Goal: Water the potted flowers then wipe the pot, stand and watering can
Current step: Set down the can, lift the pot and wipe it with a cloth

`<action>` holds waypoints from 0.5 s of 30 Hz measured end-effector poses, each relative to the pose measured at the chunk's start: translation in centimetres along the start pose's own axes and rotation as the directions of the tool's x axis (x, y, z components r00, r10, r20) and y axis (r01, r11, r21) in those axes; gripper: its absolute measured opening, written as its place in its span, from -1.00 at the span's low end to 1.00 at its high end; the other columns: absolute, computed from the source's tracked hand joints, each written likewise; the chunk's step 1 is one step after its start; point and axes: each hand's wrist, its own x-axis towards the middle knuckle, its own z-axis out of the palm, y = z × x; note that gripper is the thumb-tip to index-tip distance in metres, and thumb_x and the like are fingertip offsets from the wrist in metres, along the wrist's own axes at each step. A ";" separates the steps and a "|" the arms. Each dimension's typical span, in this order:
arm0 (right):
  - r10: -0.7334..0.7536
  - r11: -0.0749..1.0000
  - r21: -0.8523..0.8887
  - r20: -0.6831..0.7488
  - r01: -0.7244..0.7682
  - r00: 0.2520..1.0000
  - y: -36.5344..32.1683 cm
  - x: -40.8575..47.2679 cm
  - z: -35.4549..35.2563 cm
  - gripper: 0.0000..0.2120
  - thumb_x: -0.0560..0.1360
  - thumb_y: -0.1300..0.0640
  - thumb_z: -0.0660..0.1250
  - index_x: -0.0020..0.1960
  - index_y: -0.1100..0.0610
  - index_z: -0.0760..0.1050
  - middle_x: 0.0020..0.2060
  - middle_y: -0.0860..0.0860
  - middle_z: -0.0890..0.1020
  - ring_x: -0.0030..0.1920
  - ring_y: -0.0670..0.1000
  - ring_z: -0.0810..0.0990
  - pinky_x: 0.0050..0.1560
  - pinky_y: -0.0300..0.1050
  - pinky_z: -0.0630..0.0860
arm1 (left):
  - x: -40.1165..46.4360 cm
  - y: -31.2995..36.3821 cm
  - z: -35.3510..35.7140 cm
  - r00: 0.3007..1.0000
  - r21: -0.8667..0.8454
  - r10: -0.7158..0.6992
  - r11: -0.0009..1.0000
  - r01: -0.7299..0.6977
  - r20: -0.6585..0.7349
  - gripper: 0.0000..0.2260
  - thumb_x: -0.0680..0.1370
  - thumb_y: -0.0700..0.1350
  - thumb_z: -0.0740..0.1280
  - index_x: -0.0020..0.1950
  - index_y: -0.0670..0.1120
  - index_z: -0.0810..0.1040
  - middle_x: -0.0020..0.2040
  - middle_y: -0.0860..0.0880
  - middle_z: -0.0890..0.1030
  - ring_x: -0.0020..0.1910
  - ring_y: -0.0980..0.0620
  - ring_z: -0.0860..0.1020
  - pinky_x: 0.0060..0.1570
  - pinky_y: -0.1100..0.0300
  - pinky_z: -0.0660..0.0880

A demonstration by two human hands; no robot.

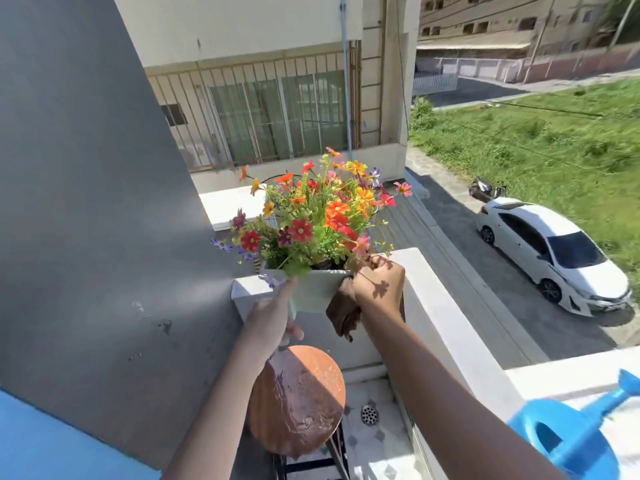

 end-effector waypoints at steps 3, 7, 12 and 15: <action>0.117 0.992 0.053 0.028 -0.119 0.993 1.1 -1.7 0.6 -0.81 0.22 0.13 0.41 -0.26 0.12 0.41 -0.39 0.04 0.45 -0.39 -0.02 0.43 -0.42 -0.17 0.37 | -0.5 0.8 2.7 0.997 -0.105 -0.032 0.994 0.038 0.067 -0.63 0.51 0.34 0.14 -0.03 0.08 0.51 -0.46 -0.13 0.53 -0.67 0.09 0.29 -0.59 0.32 0.16; 0.015 0.994 0.109 0.056 -0.021 0.998 0.6 -4.0 1.0 -0.76 0.36 0.23 0.40 -0.39 0.19 0.37 -0.47 0.03 0.38 -0.43 -0.05 0.32 -0.43 -0.12 0.32 | 0.1 1.2 4.0 0.999 -0.200 -0.042 0.979 0.042 0.006 -0.43 0.26 0.39 0.23 -0.12 -0.09 0.60 -0.15 -0.29 0.67 -0.22 -0.22 0.65 -0.25 -0.02 0.53; -0.069 0.991 -0.108 0.086 0.078 0.994 0.6 -5.0 0.6 -0.89 0.50 0.12 0.40 -0.18 0.03 0.50 -0.26 -0.03 0.57 -0.20 -0.03 0.50 -0.04 -0.15 0.50 | 0.7 0.5 3.8 0.998 -0.248 -0.040 0.968 0.048 0.040 -0.54 0.30 0.27 0.27 -0.14 -0.12 0.62 -0.16 -0.20 0.67 -0.18 -0.18 0.64 -0.14 -0.01 0.56; -0.231 0.955 -0.165 0.111 0.247 0.967 0.0 -5.8 0.1 -0.69 0.47 -0.01 0.45 -0.30 0.18 0.50 -0.37 0.09 0.58 -0.30 -0.03 0.47 -0.27 -0.27 0.37 | 1.2 0.4 3.1 0.992 -0.333 -0.046 0.939 0.083 0.116 -0.63 0.56 0.16 0.15 -0.22 -0.08 0.52 -0.54 -0.05 0.53 -0.56 -0.01 0.51 -0.50 0.30 0.43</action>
